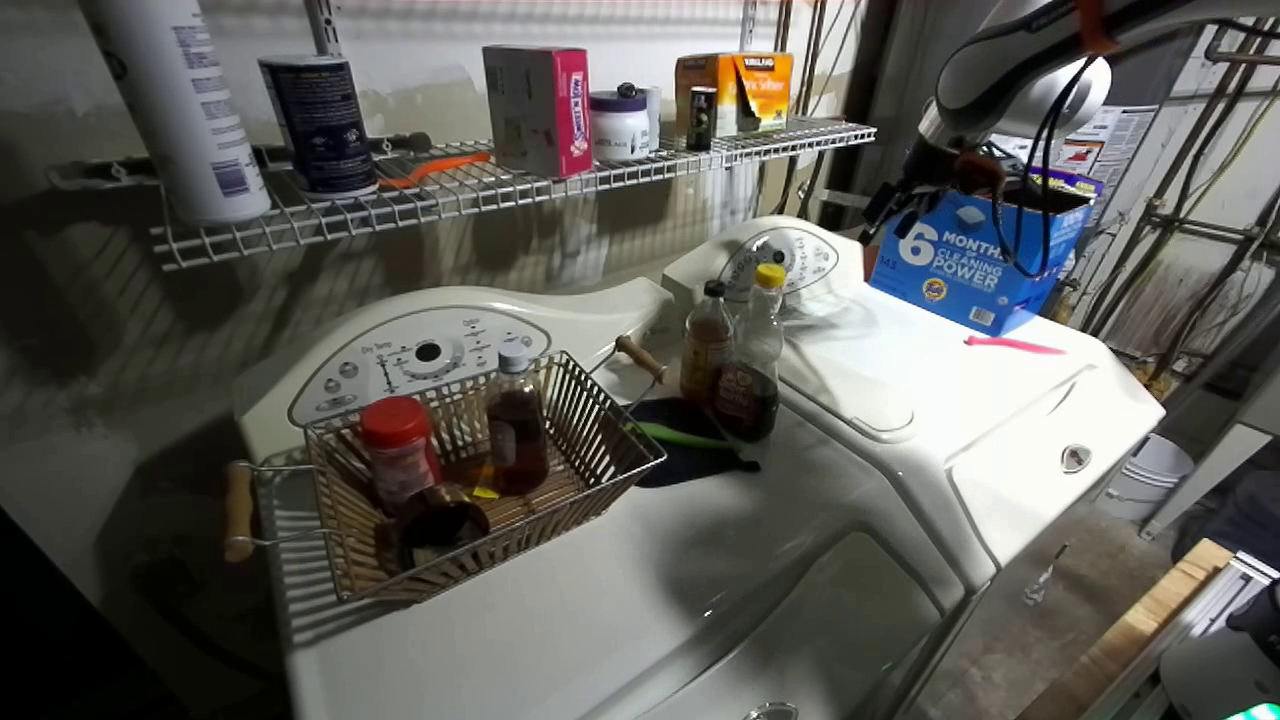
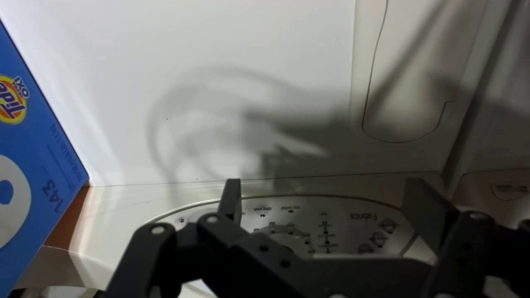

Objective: Press a button on the right washing machine

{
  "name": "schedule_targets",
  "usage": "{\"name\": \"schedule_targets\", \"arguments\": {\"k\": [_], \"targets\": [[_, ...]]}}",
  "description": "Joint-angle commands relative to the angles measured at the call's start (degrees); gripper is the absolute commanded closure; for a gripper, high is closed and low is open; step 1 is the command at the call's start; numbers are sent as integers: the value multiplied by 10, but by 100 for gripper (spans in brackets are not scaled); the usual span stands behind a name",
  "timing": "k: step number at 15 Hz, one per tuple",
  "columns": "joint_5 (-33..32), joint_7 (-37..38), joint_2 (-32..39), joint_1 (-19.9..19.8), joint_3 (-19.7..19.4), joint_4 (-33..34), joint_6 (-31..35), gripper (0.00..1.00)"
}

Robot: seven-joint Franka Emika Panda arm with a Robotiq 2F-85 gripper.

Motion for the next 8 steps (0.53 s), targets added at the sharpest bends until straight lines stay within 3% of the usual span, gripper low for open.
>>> {"name": "schedule_targets", "arguments": {"k": [1, 8], "targets": [[40, -43, 78, -24, 16, 82, 9, 26], [53, -55, 182, -67, 49, 196, 24, 76]]}}
